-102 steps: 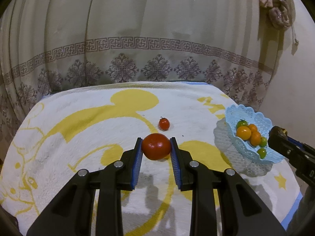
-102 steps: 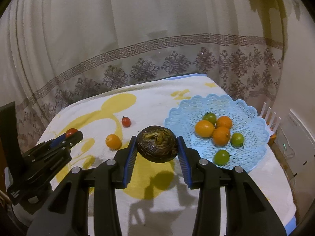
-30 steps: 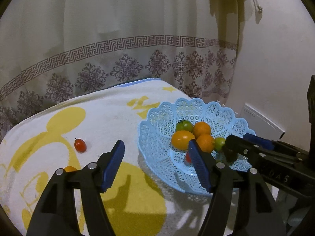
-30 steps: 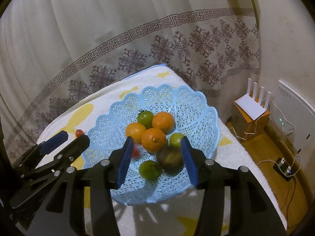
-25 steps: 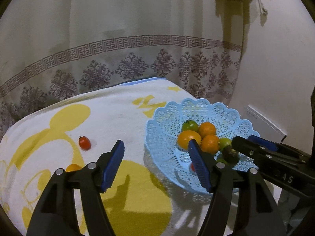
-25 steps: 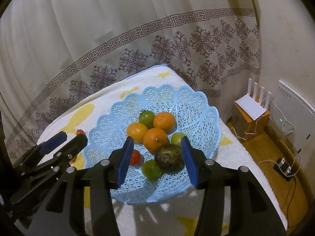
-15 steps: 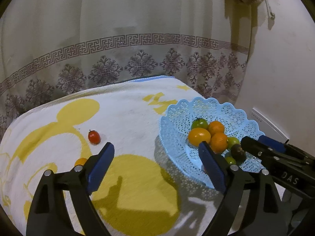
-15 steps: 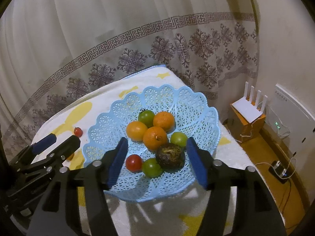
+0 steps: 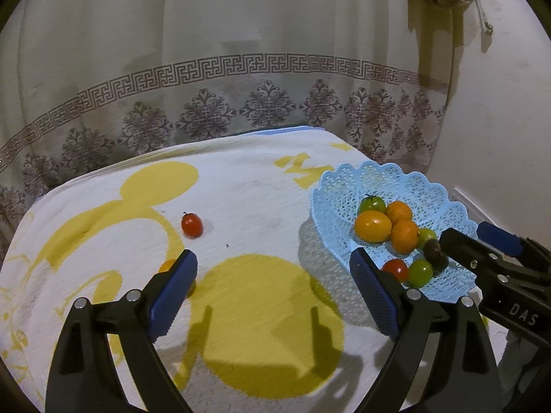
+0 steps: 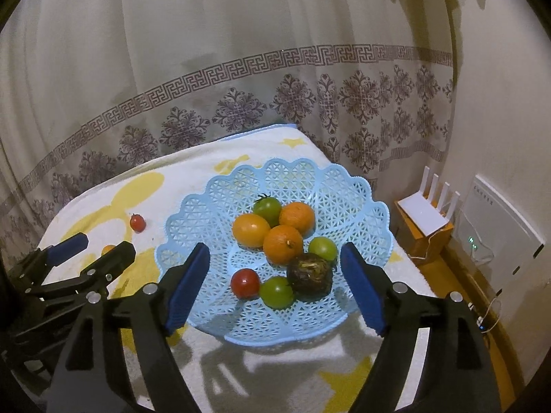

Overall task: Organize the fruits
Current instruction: 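Withdraw both tools from the basket toward the remaining two tomatoes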

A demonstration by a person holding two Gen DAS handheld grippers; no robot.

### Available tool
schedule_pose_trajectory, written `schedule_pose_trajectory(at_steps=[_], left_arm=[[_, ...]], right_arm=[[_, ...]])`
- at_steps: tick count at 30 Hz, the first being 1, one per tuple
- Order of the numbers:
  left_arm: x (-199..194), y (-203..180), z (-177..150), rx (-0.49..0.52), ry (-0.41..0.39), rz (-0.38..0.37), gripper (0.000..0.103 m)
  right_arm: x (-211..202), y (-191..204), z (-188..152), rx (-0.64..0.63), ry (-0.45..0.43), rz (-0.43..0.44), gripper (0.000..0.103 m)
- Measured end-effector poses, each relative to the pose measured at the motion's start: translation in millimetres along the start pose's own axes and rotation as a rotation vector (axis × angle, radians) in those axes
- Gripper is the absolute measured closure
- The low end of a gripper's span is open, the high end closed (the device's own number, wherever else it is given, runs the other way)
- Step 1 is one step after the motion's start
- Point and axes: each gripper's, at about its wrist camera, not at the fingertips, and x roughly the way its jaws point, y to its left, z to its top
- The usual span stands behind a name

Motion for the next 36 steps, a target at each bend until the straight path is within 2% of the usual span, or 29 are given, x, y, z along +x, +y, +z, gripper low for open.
schedule_pose_trajectory(at_steps=[4,8,10,27,36], left_arm=[[-3,6,-3,-0.006,0.001,0.012,0.013],[-6,13,-5,-0.018,0.004,0.020,0.013],[-7,17,-7,-0.021,0.006,0.026,0.010],[-11,88,-24,-0.119,0.032,0.139,0.010],[13,96,-31,-0.112,0.081,0.144,0.010]], right_arm=[[-1,6,-1,-0.014,0.001,0.004,0.018],[-2,11,-1,-0.024,-0.001,0.008,0.012],[-2,13,0,-0.024,-0.001,0.016,0.011],[-3,53,-6,-0.093,0.007,0.127,0.010],[1,66,-11,-0.118,0.025,0.162,0.010]])
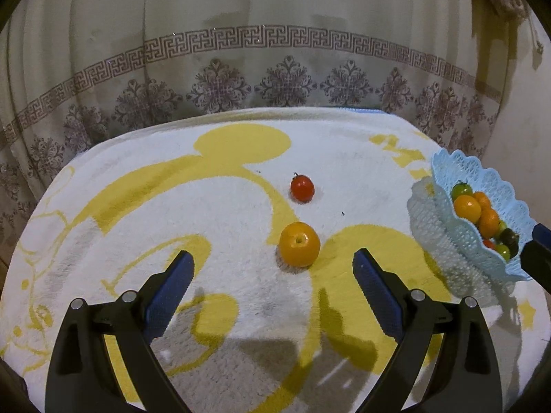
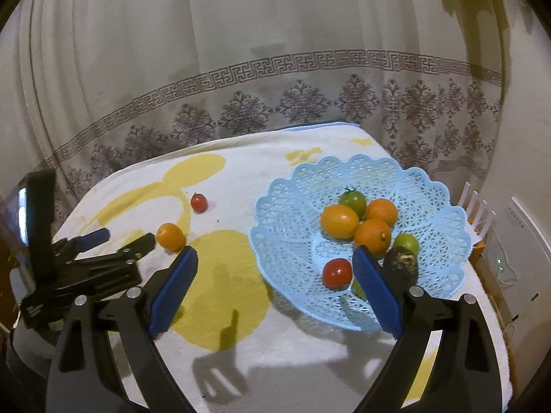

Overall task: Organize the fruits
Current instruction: 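Withdraw both tools from the basket toward the remaining two tomatoes, then grasp the yellow-orange tomato with the left tool while the right tool grasps the red cherry tomato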

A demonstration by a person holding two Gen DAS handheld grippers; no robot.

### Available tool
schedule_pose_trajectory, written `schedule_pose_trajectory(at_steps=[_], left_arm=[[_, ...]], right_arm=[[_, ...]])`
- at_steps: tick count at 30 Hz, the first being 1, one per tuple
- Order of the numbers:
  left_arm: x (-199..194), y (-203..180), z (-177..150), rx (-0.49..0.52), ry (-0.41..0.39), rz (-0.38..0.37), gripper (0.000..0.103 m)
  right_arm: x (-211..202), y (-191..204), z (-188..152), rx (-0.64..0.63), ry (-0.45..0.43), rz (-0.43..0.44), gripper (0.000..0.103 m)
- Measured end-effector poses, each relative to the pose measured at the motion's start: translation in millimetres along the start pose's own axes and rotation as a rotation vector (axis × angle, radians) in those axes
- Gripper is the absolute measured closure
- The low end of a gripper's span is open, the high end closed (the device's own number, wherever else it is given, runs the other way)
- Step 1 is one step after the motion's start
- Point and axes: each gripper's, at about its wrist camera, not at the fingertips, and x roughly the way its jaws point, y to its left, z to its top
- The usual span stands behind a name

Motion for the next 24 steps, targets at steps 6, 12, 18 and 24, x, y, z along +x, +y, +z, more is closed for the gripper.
schedule_pose_trajectory(at_steps=[6,12,18,24], left_arm=[[22,-8,-1,0.040,0.028,-0.002,0.016],[44,-11,5,0.036,0.069,-0.031,0.031],[61,-13,5,0.031,0.118,-0.061,0.059],[58,-4,4,-0.008,0.120,-0.095,0.070]], right_arm=[[3,3,-2,-0.004,0.010,0.014,0.010],[6,1,-2,-0.002,0.014,0.014,0.010],[7,2,0,-0.003,0.011,0.011,0.010],[11,9,7,-0.020,0.006,0.011,0.010]])
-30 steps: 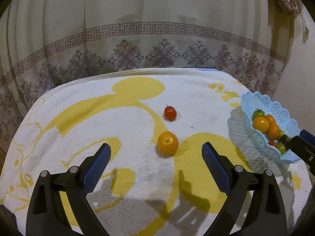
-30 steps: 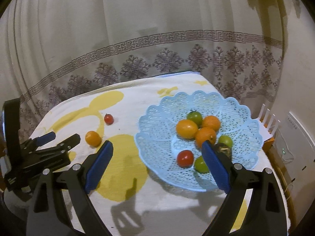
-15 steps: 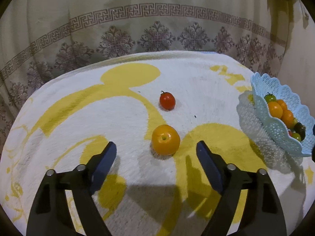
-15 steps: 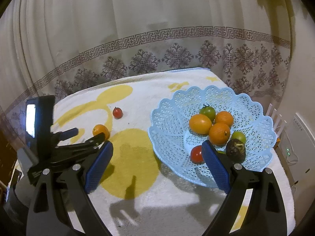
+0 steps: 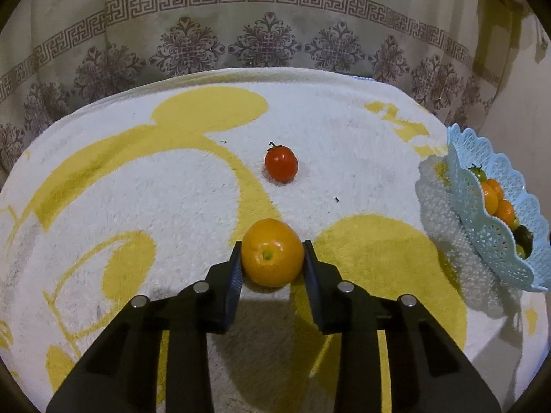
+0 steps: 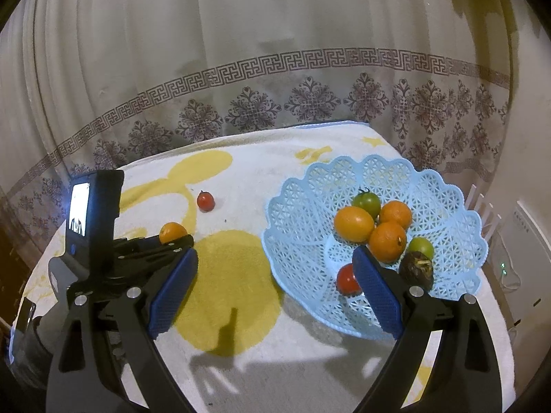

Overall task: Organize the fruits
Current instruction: 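Grasp the yellow-orange tomato with the left tool while the right tool grasps the red cherry tomato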

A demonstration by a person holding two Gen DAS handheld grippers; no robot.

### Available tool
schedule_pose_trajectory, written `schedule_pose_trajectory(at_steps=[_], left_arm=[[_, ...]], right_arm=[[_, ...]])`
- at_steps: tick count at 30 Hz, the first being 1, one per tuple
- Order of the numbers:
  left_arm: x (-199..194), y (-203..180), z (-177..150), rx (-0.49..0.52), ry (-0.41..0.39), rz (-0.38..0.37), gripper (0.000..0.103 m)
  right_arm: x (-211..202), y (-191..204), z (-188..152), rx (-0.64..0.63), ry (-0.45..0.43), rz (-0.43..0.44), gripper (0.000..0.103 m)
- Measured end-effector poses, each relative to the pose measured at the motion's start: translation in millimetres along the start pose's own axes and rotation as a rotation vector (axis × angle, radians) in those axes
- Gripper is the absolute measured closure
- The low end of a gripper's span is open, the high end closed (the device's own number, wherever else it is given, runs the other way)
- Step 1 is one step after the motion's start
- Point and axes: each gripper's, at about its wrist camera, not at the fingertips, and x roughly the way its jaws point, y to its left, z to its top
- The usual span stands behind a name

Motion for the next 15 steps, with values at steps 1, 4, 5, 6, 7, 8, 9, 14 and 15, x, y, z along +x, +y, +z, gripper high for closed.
schedule_pose_trajectory(at_steps=[1,4,5,6,7,8,9,14,15], left_arm=[[-2,1,-1,-0.003,-0.003,0.001,0.070],[-10,6,-2,-0.014,-0.012,0.007,0.070],[-13,9,-3,-0.020,-0.017,0.012,0.070],[-17,13,-4,-0.028,-0.023,0.017,0.070],[-22,17,-5,-0.038,-0.029,0.024,0.070],[-26,20,-6,-0.045,-0.037,0.032,0.070],[-29,23,-7,-0.050,-0.043,0.041,0.070],[-46,39,-11,-0.078,-0.074,0.099,0.070],[-49,43,-12,-0.087,-0.079,0.110,0.070]], right_arm=[[1,2,2,-0.006,-0.003,0.001,0.010],[4,7,8,-0.016,-0.010,0.005,0.010],[6,10,11,-0.021,-0.014,0.010,0.010],[7,13,13,-0.026,-0.015,0.017,0.010],[9,16,15,-0.029,-0.016,0.024,0.010],[11,20,17,-0.034,-0.017,0.031,0.010],[15,24,20,-0.043,-0.018,0.041,0.010],[34,49,29,-0.095,-0.016,0.069,0.010],[41,54,31,-0.106,-0.012,0.072,0.010]])
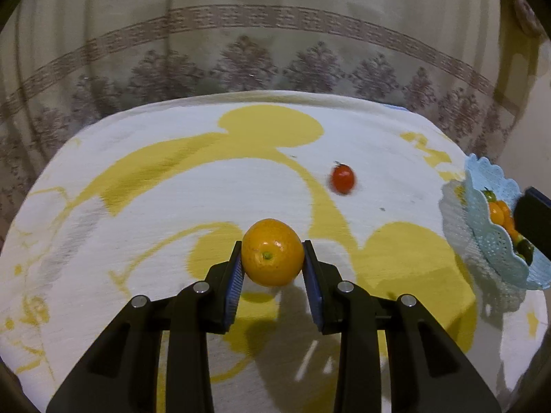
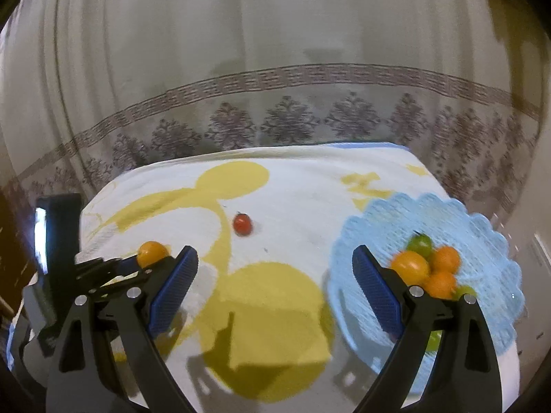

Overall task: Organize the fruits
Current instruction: 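Grasp the yellow-orange tomato with the left tool while the right tool grasps the red cherry tomato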

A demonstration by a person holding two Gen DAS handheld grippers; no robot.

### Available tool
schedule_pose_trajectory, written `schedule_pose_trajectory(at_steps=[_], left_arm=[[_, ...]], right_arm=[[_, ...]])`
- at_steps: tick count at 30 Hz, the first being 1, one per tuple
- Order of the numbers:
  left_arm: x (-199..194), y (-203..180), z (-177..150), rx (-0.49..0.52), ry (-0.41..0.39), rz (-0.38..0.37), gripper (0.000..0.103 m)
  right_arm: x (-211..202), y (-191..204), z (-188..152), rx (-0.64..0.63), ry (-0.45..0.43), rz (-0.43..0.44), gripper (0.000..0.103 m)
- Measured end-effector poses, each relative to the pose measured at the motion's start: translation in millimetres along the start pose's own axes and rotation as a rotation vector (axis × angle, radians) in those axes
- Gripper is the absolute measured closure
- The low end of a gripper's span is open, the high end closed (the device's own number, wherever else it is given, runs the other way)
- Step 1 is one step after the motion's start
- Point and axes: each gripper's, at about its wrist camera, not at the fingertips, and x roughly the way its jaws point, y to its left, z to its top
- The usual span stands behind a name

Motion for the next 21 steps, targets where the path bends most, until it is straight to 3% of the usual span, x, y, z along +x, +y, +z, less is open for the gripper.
schedule_pose_trajectory(at_steps=[4,9,14,21], left_arm=[[-4,13,-1,-0.034,-0.011,0.031,0.070],[-3,27,0,-0.083,-0.015,0.063,0.070],[3,37,-2,-0.119,0.002,0.070,0.070],[11,44,-4,-0.146,0.021,0.068,0.070]], right_arm=[[34,17,7,-0.033,0.045,0.023,0.012],[80,34,11,-0.073,0.125,0.063,0.025],[130,31,14,-0.033,0.221,0.066,0.044],[164,30,22,-0.020,0.265,0.058,0.055]])
